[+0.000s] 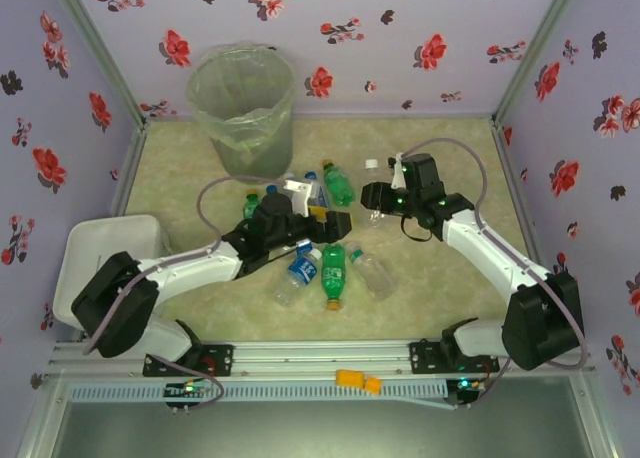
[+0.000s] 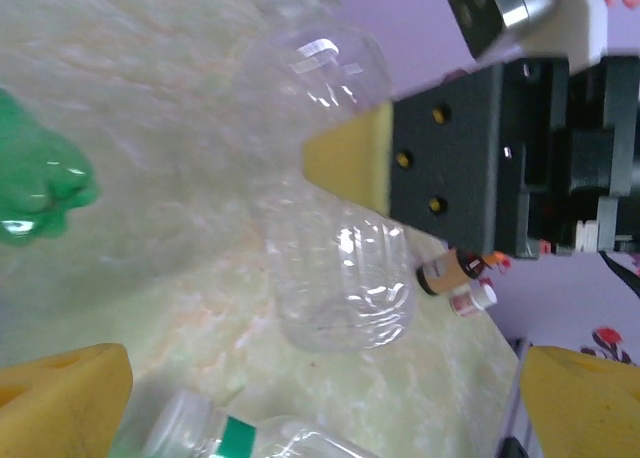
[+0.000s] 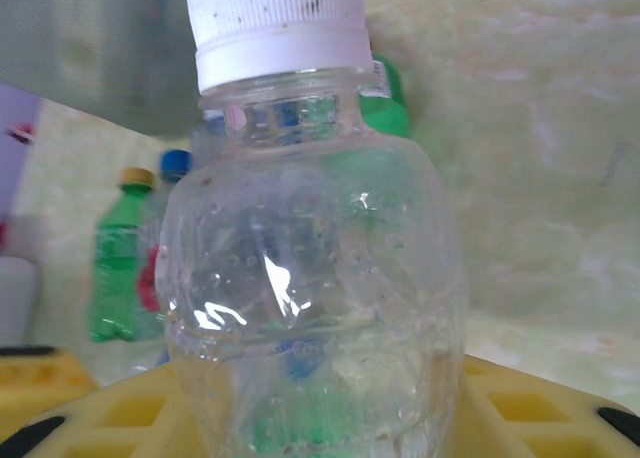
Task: Put the plastic bottles in the bin
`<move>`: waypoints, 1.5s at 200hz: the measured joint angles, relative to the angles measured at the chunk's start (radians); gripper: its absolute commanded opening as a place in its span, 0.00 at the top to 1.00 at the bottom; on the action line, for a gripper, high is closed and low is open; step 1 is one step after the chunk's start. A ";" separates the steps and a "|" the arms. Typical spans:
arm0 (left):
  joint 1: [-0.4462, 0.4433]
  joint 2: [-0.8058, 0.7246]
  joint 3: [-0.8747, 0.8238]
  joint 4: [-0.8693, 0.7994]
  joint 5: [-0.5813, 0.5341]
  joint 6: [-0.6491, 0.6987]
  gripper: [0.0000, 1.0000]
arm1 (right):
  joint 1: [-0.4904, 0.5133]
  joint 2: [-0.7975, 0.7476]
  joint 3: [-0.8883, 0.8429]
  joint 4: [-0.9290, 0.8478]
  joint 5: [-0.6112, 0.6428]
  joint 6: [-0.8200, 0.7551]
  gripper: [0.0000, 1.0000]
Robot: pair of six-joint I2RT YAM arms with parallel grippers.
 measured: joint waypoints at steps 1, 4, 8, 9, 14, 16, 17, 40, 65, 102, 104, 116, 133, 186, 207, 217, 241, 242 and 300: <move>-0.001 0.002 0.002 0.000 0.002 0.000 0.00 | 0.000 0.000 0.000 0.002 -0.002 0.003 0.50; -0.003 0.011 0.010 0.002 0.008 0.000 0.00 | 0.000 -0.001 -0.001 0.009 -0.008 0.013 0.50; -0.007 0.027 0.022 0.006 0.019 0.000 0.00 | 0.000 -0.001 -0.002 0.019 -0.016 0.029 0.50; -0.007 0.030 0.024 0.007 0.021 0.000 0.00 | 0.000 -0.002 -0.002 0.021 -0.018 0.033 0.50; -0.010 0.048 0.039 0.011 0.032 0.000 0.00 | 0.000 -0.003 -0.003 0.032 -0.027 0.048 0.50; -0.011 0.055 0.045 0.014 0.038 0.000 0.00 | 0.000 -0.003 -0.003 0.035 -0.030 0.055 0.50; -0.011 0.058 0.047 0.014 0.039 0.000 0.00 | 0.000 -0.003 -0.003 0.039 -0.032 0.059 0.50; -0.016 0.114 0.077 0.033 0.074 -0.001 0.00 | 0.000 -0.015 -0.006 0.075 -0.062 0.115 0.50; -0.016 0.135 0.082 0.037 0.083 0.000 0.00 | 0.000 -0.043 -0.014 0.101 -0.086 0.158 0.50; -0.016 0.168 0.129 0.036 0.087 0.005 0.00 | 0.000 -0.087 -0.031 0.120 -0.111 0.194 0.50; -0.016 0.170 0.131 0.036 0.087 0.005 0.00 | 0.000 -0.089 -0.032 0.122 -0.111 0.196 0.50; -0.016 0.177 0.140 0.037 0.087 0.009 0.00 | 0.000 -0.096 -0.037 0.126 -0.117 0.205 0.50; -0.016 0.181 0.144 0.037 0.087 0.015 0.04 | 0.000 -0.100 -0.047 0.136 -0.126 0.219 0.51; -0.016 0.189 0.145 0.046 0.086 0.041 0.35 | 0.000 -0.096 -0.087 0.183 -0.152 0.262 0.49; -0.016 0.190 0.151 0.042 0.074 0.052 0.49 | -0.002 -0.094 -0.087 0.186 -0.147 0.263 0.44; -0.015 0.190 0.154 0.036 0.068 0.053 0.50 | -0.002 -0.094 -0.087 0.186 -0.143 0.261 0.34; -0.013 0.190 0.155 0.033 0.063 0.056 0.52 | -0.002 -0.094 -0.085 0.185 -0.132 0.269 0.04; -0.013 0.190 0.155 0.033 0.063 0.056 0.52 | -0.002 -0.094 -0.085 0.184 -0.133 0.270 0.03; -0.006 0.156 0.140 0.010 0.024 0.057 0.61 | -0.002 -0.094 -0.045 0.133 -0.053 0.252 0.00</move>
